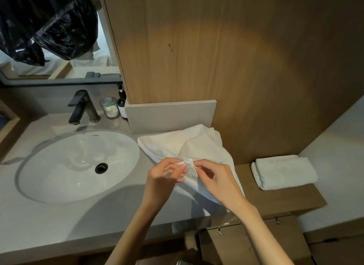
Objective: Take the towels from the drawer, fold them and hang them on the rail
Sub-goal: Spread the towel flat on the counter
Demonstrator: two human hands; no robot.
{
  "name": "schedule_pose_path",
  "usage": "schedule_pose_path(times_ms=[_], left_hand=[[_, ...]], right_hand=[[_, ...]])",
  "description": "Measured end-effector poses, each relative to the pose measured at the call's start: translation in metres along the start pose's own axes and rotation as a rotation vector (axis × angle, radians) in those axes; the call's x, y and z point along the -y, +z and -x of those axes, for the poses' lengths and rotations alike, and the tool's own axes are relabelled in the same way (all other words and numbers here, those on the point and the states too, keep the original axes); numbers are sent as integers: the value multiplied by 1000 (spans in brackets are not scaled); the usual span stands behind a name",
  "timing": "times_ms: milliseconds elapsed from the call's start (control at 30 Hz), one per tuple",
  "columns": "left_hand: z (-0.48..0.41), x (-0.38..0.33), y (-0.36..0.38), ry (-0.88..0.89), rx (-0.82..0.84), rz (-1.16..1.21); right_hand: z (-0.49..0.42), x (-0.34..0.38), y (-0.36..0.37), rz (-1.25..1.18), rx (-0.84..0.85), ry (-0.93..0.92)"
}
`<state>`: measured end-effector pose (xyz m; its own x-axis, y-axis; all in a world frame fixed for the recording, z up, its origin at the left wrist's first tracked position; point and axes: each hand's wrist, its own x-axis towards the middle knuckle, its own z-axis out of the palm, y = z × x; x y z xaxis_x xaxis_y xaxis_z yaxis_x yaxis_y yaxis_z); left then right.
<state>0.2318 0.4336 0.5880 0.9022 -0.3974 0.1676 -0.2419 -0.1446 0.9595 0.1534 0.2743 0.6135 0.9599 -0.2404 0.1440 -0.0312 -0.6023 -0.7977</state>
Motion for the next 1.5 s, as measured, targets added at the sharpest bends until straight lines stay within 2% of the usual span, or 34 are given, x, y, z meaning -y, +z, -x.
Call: schedule_pose_path(times_ms=[67, 200, 300, 433, 533, 600, 700, 767, 867, 900, 1000, 1100, 1300, 1500], left_hand=[[1, -2, 0, -36, 7, 47], [9, -13, -1, -101, 5, 134], [18, -14, -1, -56, 40, 89], [32, -4, 2, 88, 128, 18], [46, 0, 9, 104, 186, -20], [54, 4, 14, 167, 211, -146], [58, 6, 17, 300, 192, -471], [59, 5, 15, 283, 169, -504], [63, 20, 15, 429, 122, -634], [61, 28, 15, 433, 123, -663], [60, 41, 18, 218, 210, -689], [74, 44, 28, 196, 195, -814], [113, 39, 69, 295, 177, -1062], [139, -13, 111, 425, 130, -1120]], right_hand=[[4, -5, 3, -3, -7, 8], [11, 0, 0, -82, 93, 66], [19, 6, 2, -95, 77, 83], [38, 10, 5, -113, 12, 85], [59, 12, 2, -64, -19, 68], [73, 12, -3, -39, -58, 61], [90, 14, -16, -37, -115, 55], [101, 15, -30, -29, -159, 60], [120, 15, -56, -9, -255, 66], [126, 14, -65, 2, -292, 68], [147, 10, -92, 43, -396, 71], [174, 1, -117, 67, -463, 85], [242, -37, -172, 133, -533, 144], [301, -89, -231, 108, -593, 229]])
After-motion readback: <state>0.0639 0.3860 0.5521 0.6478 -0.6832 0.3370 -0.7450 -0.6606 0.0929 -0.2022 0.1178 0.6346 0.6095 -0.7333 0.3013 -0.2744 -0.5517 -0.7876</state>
